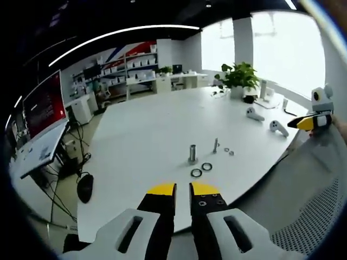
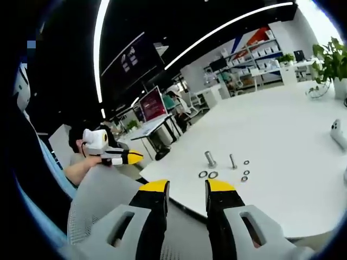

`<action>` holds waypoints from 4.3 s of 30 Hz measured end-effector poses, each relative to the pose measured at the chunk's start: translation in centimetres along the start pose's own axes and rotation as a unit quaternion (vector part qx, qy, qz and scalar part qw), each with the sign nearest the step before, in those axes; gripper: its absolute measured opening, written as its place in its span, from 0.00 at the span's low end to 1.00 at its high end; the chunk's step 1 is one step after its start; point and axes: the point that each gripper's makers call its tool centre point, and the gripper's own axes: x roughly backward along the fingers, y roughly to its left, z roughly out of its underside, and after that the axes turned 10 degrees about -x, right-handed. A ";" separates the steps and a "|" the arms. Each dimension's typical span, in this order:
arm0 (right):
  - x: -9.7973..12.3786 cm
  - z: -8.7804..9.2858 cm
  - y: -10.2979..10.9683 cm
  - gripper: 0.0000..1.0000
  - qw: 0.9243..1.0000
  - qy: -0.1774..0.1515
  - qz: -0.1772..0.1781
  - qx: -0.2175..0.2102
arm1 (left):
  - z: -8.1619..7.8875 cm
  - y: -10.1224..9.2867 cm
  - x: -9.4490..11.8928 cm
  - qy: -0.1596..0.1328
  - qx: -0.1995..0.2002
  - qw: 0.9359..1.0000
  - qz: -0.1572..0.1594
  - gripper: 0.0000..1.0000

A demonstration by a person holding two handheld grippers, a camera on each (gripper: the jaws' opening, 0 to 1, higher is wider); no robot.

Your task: Place the washer onto the threaded stud by aligning its center hole with the stud, sliding it down to the base, and recovering from edge contact or off-axis alignment until the washer reaches the visible bottom stop.

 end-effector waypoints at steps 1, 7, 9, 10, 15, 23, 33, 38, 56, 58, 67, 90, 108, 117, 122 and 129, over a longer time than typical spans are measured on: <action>0.0 0.0 0.0 0.29 1.000 0.000 -0.001 0.000 | 0.0 0.0 0.0 0.001 -0.001 1.000 0.001 0.07; 0.0 -0.1 0.1 0.28 1.000 -0.003 -0.004 -0.001 | 0.2 -0.2 -0.1 0.005 -0.002 1.000 0.004 0.07; 0.0 -0.1 -0.1 0.28 1.000 -0.003 -0.001 -0.004 | 0.3 -0.2 -0.1 0.006 -0.002 1.000 0.004 0.07; 0.1 0.0 -0.1 0.28 1.000 -0.002 0.001 -0.006 | 0.3 -0.2 0.0 0.008 -0.001 1.000 0.004 0.07; 0.1 0.0 -0.1 0.28 1.000 -0.002 -0.001 -0.006 | 0.5 -0.2 0.0 0.013 0.001 1.000 0.003 0.07; 0.1 0.0 0.0 0.28 1.000 -0.004 -0.006 -0.005 | 0.5 -0.1 0.1 0.011 0.005 1.000 0.000 0.07; 0.1 -0.1 0.1 0.28 1.000 -0.007 -0.008 -0.005 | 0.4 -0.2 0.0 0.011 0.003 1.000 0.002 0.07; 0.1 -0.1 0.0 0.28 1.000 -0.008 -0.007 -0.006 | 0.4 -0.2 0.0 0.010 0.002 1.000 0.003 0.07; 0.0 0.5 -0.7 0.28 1.000 0.019 0.017 0.006 | 0.3 -0.2 0.1 0.006 0.001 1.000 0.003 0.07; -0.1 1.1 -0.6 0.29 0.999 0.042 0.012 0.028 | 0.3 -0.3 0.1 0.005 0.002 1.000 0.004 0.07; -0.2 2.7 -0.5 0.28 0.983 0.141 -0.012 0.120 | -0.1 -0.1 0.2 -0.010 0.002 1.000 0.002 0.07; -5.8 1.5 -8.3 0.26 0.905 0.343 0.042 0.247 | -0.7 -0.4 0.2 -0.022 -0.005 1.000 0.006 0.06; -11.4 3.3 -14.2 0.20 0.858 0.439 0.051 0.261 | -0.2 0.3 0.3 -0.013 0.015 1.000 -0.010 0.06; -13.1 4.8 -16.6 0.20 0.844 0.464 0.061 0.263 | -0.1 0.5 0.3 -0.014 0.022 1.000 -0.013 0.06; -13.8 4.7 -18.0 0.20 0.841 0.468 0.072 0.263 | -0.1 0.5 0.3 -0.013 0.022 1.000 -0.013 0.06; -14.9 5.1 -17.7 0.21 0.840 0.473 0.062 0.257 | -0.1 0.5 0.3 -0.014 0.025 0.999 -0.014 0.06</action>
